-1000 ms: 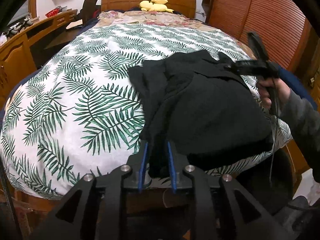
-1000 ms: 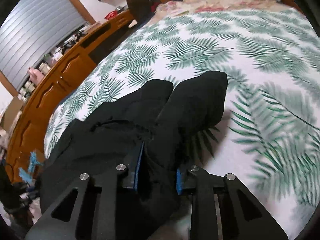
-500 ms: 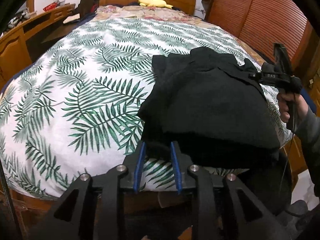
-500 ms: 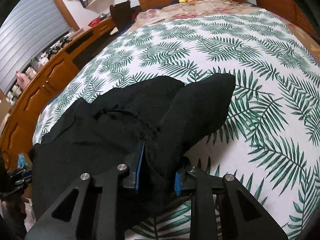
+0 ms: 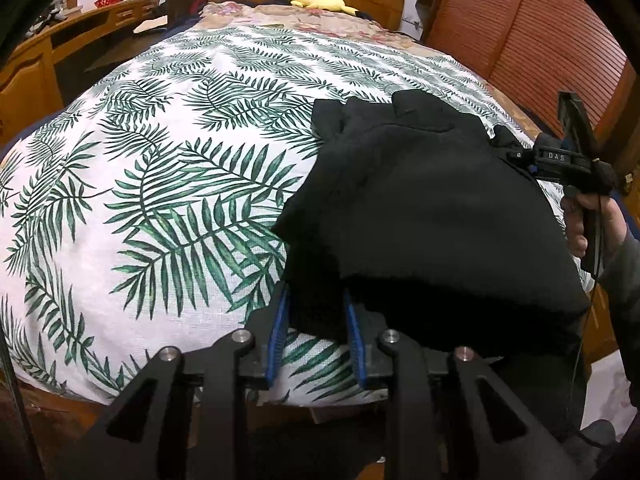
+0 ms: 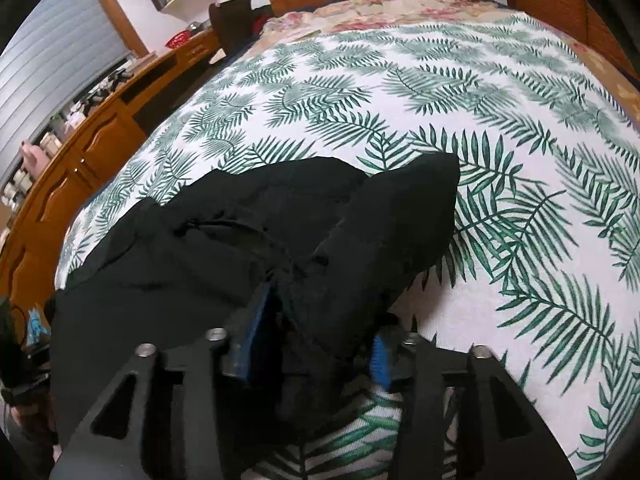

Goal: Fold large clothes

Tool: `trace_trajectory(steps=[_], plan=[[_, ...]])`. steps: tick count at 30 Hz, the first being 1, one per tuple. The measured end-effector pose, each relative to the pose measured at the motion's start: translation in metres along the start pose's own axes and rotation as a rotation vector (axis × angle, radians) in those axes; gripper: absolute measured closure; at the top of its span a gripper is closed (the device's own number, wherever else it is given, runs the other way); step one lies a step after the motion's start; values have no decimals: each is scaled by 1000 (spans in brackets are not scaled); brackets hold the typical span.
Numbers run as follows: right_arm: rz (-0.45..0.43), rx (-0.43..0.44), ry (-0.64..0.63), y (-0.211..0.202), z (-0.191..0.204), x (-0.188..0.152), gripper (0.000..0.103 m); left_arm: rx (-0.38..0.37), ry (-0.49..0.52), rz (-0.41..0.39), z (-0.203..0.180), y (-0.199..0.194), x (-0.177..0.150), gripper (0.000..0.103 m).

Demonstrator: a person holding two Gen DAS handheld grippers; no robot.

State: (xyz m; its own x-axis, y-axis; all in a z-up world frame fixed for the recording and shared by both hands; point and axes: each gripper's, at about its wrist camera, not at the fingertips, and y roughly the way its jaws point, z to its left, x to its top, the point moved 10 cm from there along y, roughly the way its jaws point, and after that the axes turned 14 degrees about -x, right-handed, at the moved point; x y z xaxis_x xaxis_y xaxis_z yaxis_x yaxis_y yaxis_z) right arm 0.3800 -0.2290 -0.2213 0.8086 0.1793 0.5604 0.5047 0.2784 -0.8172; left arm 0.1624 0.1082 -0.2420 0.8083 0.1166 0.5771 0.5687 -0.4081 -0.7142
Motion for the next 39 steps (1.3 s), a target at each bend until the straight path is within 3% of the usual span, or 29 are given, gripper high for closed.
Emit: trace_trajectory(steps=[2, 7, 9, 11, 14, 23, 31, 36, 39], plan=[[15, 20, 21, 6, 0, 0, 44, 4, -18, -2, 0, 0, 0, 78], [34, 75, 58, 13, 3, 0, 43, 34, -23, -13, 0, 0, 0, 80], [25, 93, 62, 12, 5, 0, 48, 53, -13, -10, -1, 0, -1, 86], [2, 114, 60, 8, 8, 1, 61, 66, -6, -20, -2, -3, 0, 97], [-33, 134, 55, 0, 8, 4, 73, 77, 20, -50, -7, -7, 1, 102], [-146, 74, -12, -30, 36, 35, 82, 57, 42, -188, -9, -46, 17, 103], [-204, 107, -154, -36, 128, 82, 83, 98, 11, -292, 51, -95, 44, 103], [-230, 154, -264, -20, 219, 114, 83, 166, -38, -346, 112, -133, 55, 103], [-241, 193, -335, -6, 283, 133, 84, 251, -56, -380, 153, -162, 60, 103]])
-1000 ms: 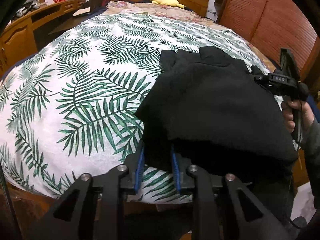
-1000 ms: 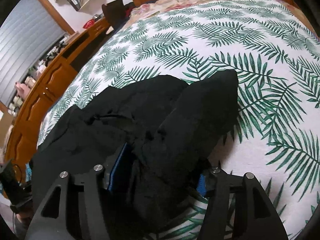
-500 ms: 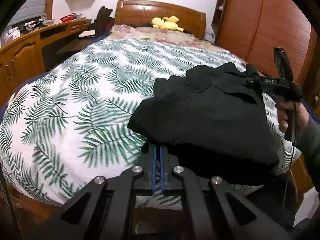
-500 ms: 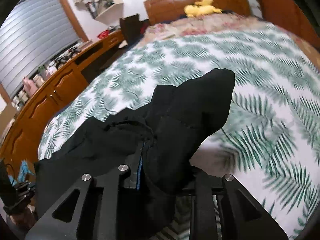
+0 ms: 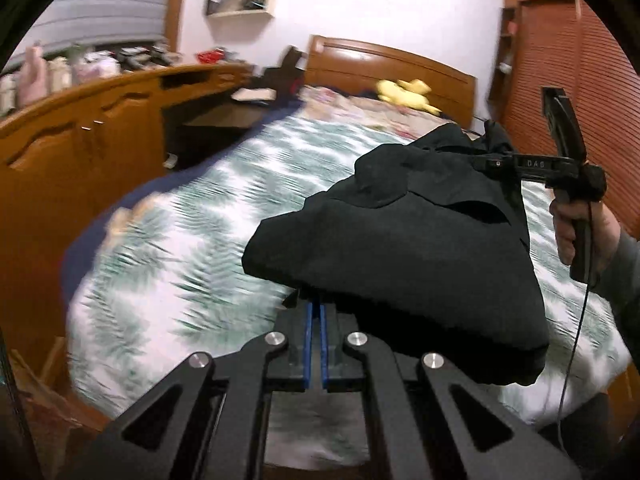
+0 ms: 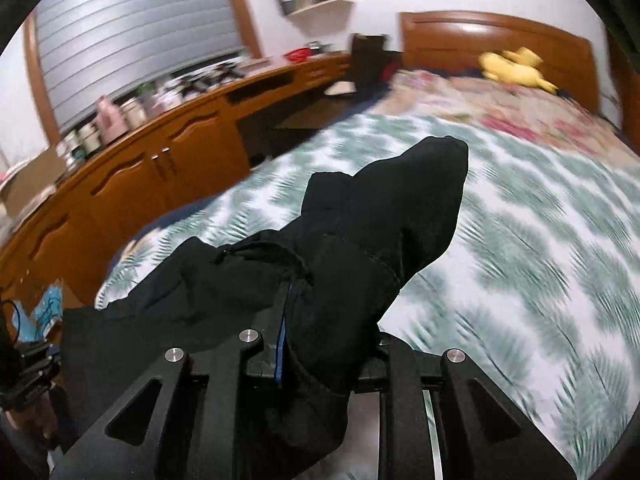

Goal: Fold large clothes
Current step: 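Lift the folded coat with both tools and carry it off the bed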

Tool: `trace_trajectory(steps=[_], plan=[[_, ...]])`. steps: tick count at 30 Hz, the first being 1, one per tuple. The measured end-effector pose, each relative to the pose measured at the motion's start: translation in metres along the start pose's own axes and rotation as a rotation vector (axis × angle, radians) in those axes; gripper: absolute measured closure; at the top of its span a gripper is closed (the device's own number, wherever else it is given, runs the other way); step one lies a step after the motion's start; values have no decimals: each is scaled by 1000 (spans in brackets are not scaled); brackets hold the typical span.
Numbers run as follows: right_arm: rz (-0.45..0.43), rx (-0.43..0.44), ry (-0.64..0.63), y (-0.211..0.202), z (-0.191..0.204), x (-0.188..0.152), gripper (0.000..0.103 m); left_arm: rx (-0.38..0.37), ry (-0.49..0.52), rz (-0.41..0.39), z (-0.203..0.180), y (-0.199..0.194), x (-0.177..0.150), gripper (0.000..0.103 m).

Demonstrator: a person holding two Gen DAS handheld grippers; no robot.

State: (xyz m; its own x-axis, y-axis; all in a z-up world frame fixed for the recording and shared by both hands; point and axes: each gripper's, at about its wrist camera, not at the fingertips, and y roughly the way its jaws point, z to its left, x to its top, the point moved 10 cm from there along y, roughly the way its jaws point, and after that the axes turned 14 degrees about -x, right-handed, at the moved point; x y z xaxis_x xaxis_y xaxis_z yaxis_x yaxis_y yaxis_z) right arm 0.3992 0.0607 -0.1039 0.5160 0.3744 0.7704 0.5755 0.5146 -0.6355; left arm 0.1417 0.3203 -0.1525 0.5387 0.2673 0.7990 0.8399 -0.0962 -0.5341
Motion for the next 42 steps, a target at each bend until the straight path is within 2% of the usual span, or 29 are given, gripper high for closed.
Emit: trace_trajectory(steps=[5, 9, 15, 18, 22, 24, 25, 26, 31, 35, 39, 42], plan=[[-8, 77, -61, 45, 79, 39, 84, 122, -37, -8, 63, -21, 12, 103], [3, 138, -89, 79, 142, 51, 84, 219, -44, -6, 104, -40, 13, 103], [34, 187, -149, 110, 204, 62, 84, 299, -66, -4, 140, -51, 7, 103], [54, 161, -184, 122, 222, 65, 82, 321, -84, 25, 150, -46, 1, 103], [121, 102, -255, 134, 231, 48, 71, 320, -149, 62, 152, -39, -11, 103], [157, 77, -273, 137, 229, 35, 60, 325, -160, 73, 151, -38, -15, 103], [163, 61, -278, 138, 226, 30, 51, 330, -164, 74, 150, -38, -16, 102], [167, 49, -284, 137, 223, 26, 48, 333, -170, 75, 149, -40, -17, 101], [164, 4, -307, 129, 204, 11, 44, 348, -160, 49, 141, -55, -13, 100], [130, 13, -317, 104, 194, 4, 36, 332, -124, 41, 122, -62, -8, 95], [83, 56, -346, 63, 191, -12, 33, 313, -78, 27, 96, -69, 0, 90], [53, 56, -357, 30, 183, -26, 32, 283, -42, 12, 69, -73, 7, 87]])
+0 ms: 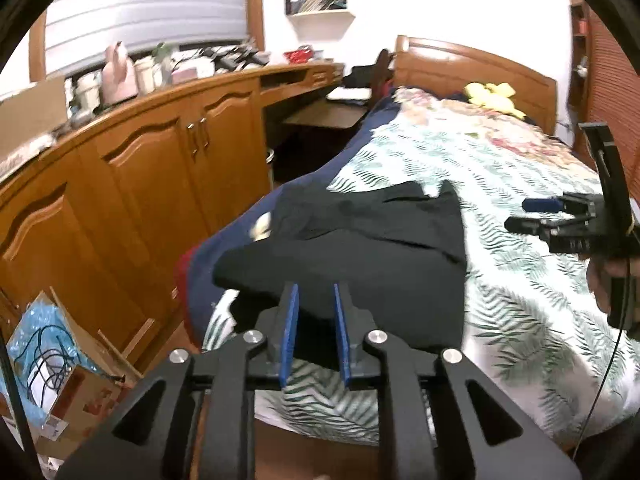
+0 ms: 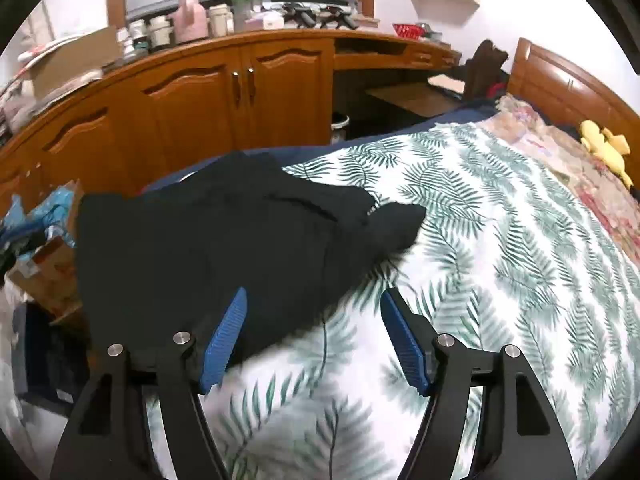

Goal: Fold large clothes
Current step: 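Lift the folded coat with both tools and carry it off the bed, then release the coat onto the bed corner and open both tools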

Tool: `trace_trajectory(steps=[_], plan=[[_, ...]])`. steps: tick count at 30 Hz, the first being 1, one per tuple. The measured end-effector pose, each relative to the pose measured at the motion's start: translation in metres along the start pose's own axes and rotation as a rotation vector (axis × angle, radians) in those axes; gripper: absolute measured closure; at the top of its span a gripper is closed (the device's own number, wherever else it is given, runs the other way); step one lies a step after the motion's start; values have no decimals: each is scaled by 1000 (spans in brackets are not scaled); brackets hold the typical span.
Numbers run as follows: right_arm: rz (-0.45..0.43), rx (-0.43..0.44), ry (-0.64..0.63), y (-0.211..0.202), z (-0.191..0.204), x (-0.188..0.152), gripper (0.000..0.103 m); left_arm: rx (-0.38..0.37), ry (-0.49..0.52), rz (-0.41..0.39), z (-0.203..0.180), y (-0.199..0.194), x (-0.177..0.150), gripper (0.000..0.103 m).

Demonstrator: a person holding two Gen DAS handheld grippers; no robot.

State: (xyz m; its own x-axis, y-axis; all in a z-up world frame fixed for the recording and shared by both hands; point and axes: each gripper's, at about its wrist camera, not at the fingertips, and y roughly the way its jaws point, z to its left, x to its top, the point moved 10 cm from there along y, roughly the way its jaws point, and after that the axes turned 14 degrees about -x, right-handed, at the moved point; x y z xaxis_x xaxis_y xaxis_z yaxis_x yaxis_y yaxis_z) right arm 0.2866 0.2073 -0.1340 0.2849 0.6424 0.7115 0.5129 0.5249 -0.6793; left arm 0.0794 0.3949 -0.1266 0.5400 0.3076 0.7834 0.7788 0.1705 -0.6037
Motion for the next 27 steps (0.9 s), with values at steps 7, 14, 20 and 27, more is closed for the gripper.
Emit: trace_trajectory(steps=[7, 14, 20, 27], plan=[[-42, -38, 85, -73, -27, -37, 30, -81, 59, -39, -68, -22, 8, 83], [-99, -144, 169, -155, -69, -78, 24, -171, 101, -53, -143, -37, 5, 82], [-152, -241, 248, -229, -99, -120, 18, -246, 128, -47, -204, -46, -7, 82], [-177, -319, 314, -285, -123, -171, 17, -334, 137, 11, -269, -37, -40, 82]])
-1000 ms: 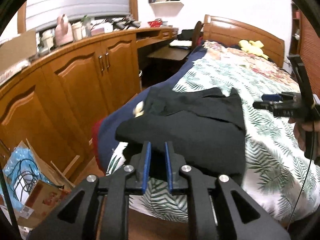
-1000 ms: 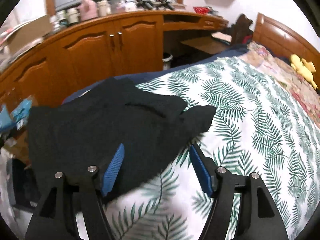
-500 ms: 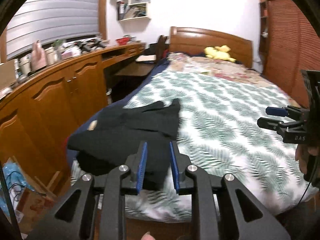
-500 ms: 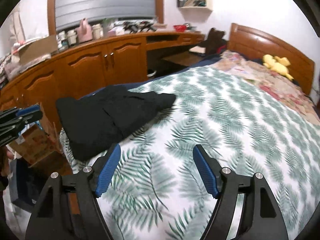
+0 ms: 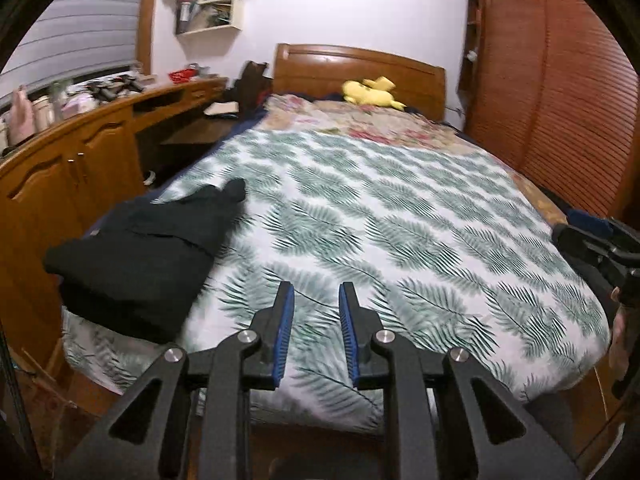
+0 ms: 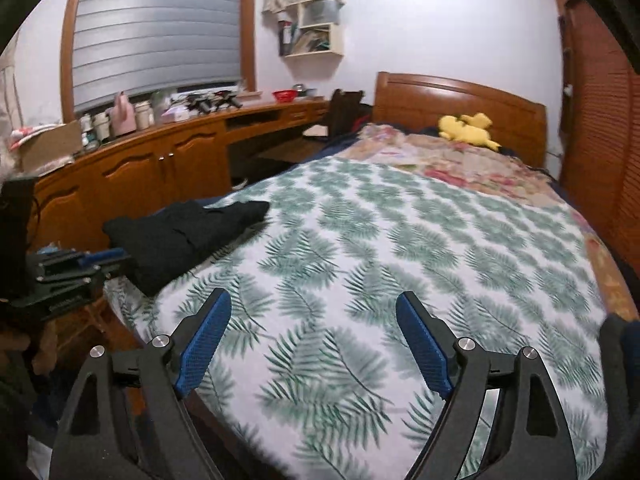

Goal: Fold large clothes

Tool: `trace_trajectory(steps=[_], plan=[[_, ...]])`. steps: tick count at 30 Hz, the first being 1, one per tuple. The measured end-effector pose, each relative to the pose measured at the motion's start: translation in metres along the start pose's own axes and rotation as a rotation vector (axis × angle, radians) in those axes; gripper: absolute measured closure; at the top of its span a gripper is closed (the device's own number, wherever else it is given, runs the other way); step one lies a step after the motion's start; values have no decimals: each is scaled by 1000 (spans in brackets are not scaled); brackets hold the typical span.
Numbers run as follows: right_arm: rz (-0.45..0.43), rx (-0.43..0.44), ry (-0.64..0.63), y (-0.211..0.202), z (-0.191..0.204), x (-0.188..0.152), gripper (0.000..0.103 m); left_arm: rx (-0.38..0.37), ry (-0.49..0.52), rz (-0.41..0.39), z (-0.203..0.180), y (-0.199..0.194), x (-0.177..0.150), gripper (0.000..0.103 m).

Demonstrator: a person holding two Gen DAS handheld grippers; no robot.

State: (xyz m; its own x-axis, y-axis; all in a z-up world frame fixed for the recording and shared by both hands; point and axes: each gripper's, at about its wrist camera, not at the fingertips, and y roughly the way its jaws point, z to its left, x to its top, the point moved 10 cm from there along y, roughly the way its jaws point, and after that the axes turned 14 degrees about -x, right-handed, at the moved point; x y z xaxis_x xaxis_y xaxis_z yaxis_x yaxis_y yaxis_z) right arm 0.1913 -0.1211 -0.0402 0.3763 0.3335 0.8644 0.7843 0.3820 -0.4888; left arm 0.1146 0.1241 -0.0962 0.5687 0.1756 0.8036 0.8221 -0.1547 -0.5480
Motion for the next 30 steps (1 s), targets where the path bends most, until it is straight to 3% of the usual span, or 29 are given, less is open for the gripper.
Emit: trace_trajectory(steps=[3, 7, 14, 21, 30], plan=[[8, -41, 21, -9, -20, -16, 17, 12, 33, 18, -21, 12, -6, 82], [14, -89, 78, -22, -47, -37, 17, -53, 60, 33, -61, 20, -8, 82], [-2, -150, 176, -59, -92, -61, 17, -117, 112, -9, -123, 5, 7, 82], [-76, -216, 222, -110, -120, -58, 17, -144, 166, -99, -166, -39, 26, 82], [-197, -243, 275, -165, -140, -37, 17, -133, 213, -194, -182, -91, 40, 81]])
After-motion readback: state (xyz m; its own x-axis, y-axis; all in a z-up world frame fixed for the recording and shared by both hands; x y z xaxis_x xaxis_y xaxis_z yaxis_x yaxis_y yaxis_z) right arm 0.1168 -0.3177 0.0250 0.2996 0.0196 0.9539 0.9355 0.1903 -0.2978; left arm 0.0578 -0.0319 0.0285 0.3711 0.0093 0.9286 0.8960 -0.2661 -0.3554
